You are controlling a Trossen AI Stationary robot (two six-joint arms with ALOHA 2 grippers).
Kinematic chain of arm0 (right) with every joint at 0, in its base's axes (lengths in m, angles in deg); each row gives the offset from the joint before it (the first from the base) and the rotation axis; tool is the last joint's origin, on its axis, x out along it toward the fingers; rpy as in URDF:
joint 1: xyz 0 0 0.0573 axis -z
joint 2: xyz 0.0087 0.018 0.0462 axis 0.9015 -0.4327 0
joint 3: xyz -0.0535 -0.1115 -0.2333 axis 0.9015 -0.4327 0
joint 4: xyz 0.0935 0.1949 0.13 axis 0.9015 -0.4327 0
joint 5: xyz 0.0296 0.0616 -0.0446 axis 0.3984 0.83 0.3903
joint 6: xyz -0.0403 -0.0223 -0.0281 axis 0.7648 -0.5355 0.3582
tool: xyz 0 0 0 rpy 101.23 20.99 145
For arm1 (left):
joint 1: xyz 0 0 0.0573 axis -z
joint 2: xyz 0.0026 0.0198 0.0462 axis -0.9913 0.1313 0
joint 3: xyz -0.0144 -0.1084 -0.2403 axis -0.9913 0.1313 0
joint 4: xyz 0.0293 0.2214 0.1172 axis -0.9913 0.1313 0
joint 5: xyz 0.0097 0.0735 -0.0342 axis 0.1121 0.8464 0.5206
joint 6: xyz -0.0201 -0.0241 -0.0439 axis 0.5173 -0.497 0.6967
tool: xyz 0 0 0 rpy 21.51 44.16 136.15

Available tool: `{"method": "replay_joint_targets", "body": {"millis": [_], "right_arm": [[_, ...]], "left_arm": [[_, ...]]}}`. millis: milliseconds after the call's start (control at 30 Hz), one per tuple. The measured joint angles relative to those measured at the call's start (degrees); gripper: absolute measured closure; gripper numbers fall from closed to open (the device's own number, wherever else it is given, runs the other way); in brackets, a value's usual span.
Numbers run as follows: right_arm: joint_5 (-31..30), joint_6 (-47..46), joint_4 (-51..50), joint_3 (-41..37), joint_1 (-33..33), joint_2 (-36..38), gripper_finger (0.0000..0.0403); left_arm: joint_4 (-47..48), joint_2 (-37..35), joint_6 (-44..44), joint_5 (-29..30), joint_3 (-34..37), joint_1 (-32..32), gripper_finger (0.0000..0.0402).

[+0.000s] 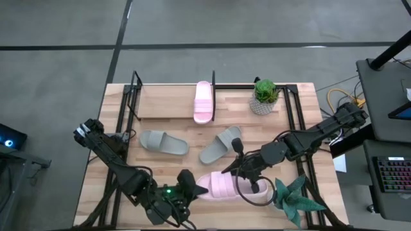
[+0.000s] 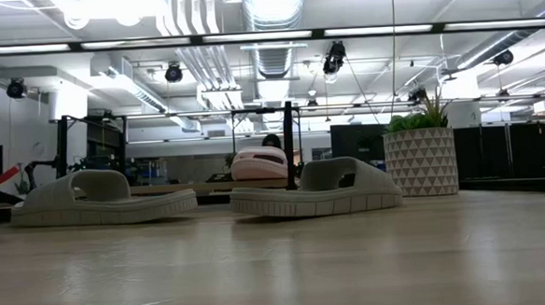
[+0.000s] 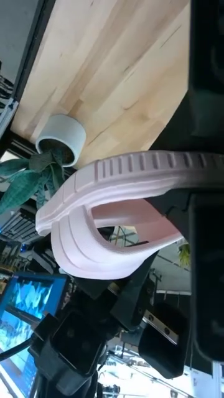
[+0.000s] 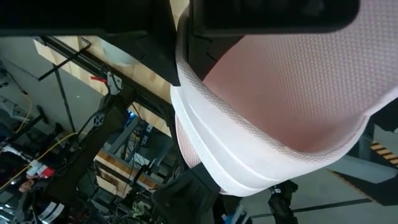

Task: Pick and place slides into the shelf
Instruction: Put the pink slipper on the shelf

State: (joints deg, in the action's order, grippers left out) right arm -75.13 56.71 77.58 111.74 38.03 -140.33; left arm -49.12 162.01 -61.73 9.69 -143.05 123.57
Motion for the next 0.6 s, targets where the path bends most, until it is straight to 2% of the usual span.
{"method": "replay_joint_targets", "body": {"millis": [133, 300, 467, 600], "right_arm": [[-0.85, 0.20, -0.18, 0.02, -0.02, 0.02, 0.0355], [-6.29, -0.21, -1.21, 0.02, -0.03, 0.02, 0.0284], [-18.47, 0.05, -1.71, 0.02, -0.04, 0.57, 0.0216], [-27.36, -0.35, -1.85, 0.04, -0.04, 2.19, 0.0188]], "left_arm": [[0.52, 0.00, 0.00, 1.36, 0.02, -0.03, 0.0385], [3.02, 0.00, 1.92, 3.70, 0.02, -0.16, 0.0386], [9.88, -0.24, 7.65, 9.78, 0.04, 0.10, 0.0387], [15.91, -1.08, 14.21, 13.18, 0.07, 0.08, 0.0387]]}}
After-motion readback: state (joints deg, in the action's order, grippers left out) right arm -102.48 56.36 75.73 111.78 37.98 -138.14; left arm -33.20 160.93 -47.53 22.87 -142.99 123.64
